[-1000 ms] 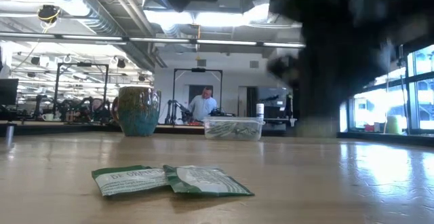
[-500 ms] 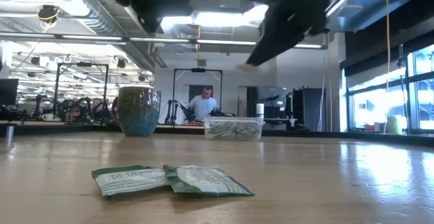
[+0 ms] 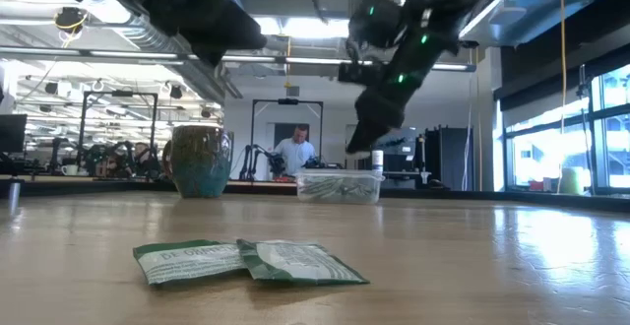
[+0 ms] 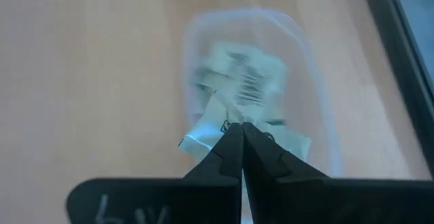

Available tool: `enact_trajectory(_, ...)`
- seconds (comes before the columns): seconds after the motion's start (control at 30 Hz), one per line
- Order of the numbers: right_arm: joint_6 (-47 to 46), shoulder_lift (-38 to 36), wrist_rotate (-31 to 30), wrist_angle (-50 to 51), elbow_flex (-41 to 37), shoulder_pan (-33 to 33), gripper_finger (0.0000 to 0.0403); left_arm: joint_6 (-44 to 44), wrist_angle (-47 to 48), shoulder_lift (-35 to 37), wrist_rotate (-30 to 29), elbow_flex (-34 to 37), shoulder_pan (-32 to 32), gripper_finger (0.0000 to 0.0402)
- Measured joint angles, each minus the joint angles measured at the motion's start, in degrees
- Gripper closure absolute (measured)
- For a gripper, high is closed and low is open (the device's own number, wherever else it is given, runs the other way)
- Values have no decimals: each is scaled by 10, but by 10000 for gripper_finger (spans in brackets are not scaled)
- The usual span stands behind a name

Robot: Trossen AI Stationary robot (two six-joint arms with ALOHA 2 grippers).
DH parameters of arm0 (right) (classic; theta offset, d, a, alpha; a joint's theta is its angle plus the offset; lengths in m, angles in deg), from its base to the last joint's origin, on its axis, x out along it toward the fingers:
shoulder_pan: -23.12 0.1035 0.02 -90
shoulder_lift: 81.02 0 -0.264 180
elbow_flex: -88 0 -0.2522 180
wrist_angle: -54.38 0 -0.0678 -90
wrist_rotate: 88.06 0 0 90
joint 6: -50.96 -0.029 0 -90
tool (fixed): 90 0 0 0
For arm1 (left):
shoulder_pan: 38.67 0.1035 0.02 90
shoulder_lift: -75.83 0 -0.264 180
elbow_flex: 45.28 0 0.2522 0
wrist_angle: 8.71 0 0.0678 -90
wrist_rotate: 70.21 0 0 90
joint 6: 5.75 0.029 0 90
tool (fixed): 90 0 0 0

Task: Pick and place Stevia / Truvia into bins
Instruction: Put the stevia packet into the transparent container, then put the truvia packet into the transparent container

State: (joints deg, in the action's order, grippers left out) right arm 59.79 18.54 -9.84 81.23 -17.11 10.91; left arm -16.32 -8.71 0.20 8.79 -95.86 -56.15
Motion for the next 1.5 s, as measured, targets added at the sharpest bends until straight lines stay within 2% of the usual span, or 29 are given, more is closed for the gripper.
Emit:
enact_trajectory(0.27,5,53,40,-16,0,-53,396,-1,2,0,3,0,3,328)
enact_trajectory(0.63,35,49,39,-18,0,-54,394,-2,2,0,3,0,3,326)
enact_trajectory(1.1,0,46,39,-11,8,-54,307,3,3,0,2,0,3,302)
enact_trajectory(1.37,-24,4,47,94,88,-11,298,4,7,0,2,0,3,303)
enact_trajectory(1.5,-12,-18,108,104,97,44,298,4,13,0,2,0,3,302)
